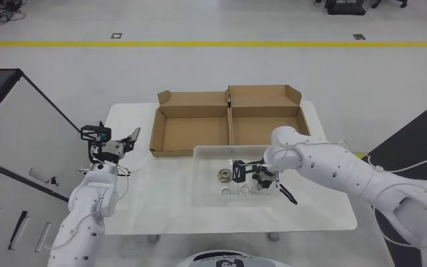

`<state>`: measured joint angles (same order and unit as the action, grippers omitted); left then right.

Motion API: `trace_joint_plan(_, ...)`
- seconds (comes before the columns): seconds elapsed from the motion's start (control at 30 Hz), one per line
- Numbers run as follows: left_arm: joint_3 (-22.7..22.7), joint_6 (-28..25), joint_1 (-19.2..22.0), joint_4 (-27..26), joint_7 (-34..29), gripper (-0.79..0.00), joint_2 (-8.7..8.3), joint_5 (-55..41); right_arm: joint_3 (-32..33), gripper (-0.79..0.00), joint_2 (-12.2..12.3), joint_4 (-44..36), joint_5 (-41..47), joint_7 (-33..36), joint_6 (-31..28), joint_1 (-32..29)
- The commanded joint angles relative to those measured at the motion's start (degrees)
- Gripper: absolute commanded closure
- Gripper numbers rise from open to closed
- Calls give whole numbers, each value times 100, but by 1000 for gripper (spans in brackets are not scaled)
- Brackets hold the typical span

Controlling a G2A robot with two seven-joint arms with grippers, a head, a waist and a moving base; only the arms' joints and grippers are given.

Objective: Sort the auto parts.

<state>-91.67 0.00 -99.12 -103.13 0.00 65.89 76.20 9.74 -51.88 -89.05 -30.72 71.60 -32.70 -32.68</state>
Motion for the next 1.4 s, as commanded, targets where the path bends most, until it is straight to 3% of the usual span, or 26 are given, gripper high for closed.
trace_joint_plan(0.0, 0, 0, 0, 0, 0, -785, 0, 0, 0, -182, -10, 15, -4, -4, -3, -11)
trace_joint_plan(0.07, 0, 0, 0, 0, 0, -785, 0, 0, 0, -34, -23, 34, 2, -2, -2, -11)
trace_joint_plan(0.1, 0, 0, 0, 0, 0, -785, 0, 0, 0, 0, -27, 43, 6, 1, 1, -16)
trace_joint_plan(0.43, 0, 0, 0, 0, 0, -785, 0, 0, 0, 0, 38, -80, 135, 71, 71, 99)
trace_joint_plan(0.9, 0, 0, 0, 0, 0, -785, 0, 0, 23, 0, 768, -1336, 652, -80, -79, 628)
trace_joint_plan(1.07, 0, 0, 0, 0, 0, -785, 0, 0, 135, 0, 992, -1348, 809, -506, -505, 618)
trace_joint_plan(1.37, 0, 0, 0, 0, 0, -785, 0, 0, 524, 0, 1353, -1062, 93, -1652, -1638, 337)
